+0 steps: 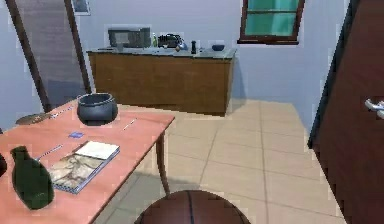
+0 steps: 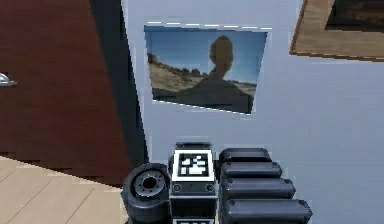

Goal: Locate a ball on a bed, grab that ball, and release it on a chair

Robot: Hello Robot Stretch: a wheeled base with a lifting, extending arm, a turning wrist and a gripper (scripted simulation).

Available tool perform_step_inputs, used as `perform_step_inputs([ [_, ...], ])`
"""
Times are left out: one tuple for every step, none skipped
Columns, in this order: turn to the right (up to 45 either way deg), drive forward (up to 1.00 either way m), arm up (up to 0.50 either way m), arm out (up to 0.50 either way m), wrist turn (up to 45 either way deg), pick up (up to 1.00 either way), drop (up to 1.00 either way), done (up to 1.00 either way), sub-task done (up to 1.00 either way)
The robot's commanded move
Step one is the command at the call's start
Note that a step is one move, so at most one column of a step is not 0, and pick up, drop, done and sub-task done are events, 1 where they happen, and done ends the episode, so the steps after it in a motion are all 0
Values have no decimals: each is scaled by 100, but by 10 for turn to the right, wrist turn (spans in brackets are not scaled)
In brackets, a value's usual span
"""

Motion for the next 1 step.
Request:
perform_step_inputs([
  [-30,0,0,0,0,0,0,0,0],
])
